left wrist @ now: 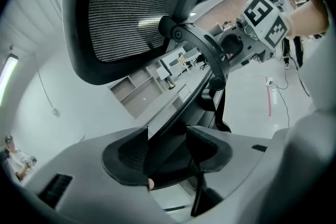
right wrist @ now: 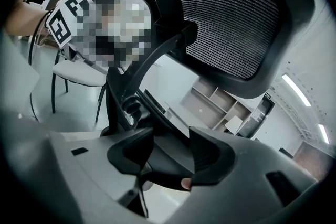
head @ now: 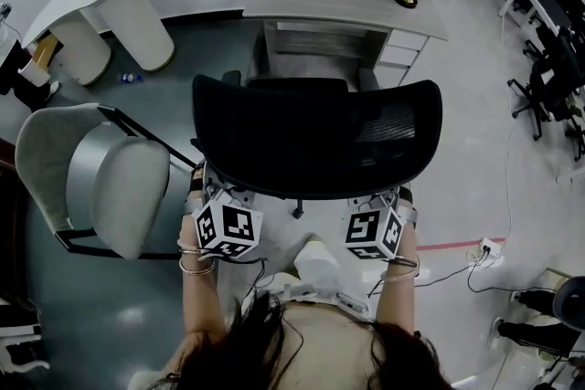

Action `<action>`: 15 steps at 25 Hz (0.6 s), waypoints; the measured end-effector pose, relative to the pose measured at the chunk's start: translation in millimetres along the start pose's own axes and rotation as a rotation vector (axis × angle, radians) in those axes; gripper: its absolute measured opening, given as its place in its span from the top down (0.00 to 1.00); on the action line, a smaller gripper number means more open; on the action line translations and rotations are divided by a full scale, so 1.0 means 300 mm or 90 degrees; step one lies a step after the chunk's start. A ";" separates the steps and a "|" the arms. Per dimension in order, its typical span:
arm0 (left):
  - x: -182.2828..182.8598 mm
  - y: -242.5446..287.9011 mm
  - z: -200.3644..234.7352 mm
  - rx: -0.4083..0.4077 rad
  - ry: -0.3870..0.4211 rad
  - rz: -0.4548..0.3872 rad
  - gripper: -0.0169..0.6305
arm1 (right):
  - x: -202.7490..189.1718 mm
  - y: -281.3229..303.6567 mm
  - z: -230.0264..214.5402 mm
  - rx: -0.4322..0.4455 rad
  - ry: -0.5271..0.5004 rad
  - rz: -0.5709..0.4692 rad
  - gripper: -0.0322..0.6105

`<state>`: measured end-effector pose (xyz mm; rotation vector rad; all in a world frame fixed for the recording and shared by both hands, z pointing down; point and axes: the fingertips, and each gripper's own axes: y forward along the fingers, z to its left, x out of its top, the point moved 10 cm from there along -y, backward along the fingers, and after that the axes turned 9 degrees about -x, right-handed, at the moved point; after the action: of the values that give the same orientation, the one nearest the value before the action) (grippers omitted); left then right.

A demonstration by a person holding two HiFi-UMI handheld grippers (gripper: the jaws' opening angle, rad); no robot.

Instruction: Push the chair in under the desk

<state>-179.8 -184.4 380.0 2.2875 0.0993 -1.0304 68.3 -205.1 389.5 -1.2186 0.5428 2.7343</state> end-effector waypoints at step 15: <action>-0.028 0.095 0.130 0.012 -0.009 -0.009 0.63 | 0.042 0.156 -0.014 0.024 0.005 -0.045 0.62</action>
<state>-202.2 -227.9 380.6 2.2996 0.1014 -1.0584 51.9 -250.9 390.9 -1.2163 0.5385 2.6494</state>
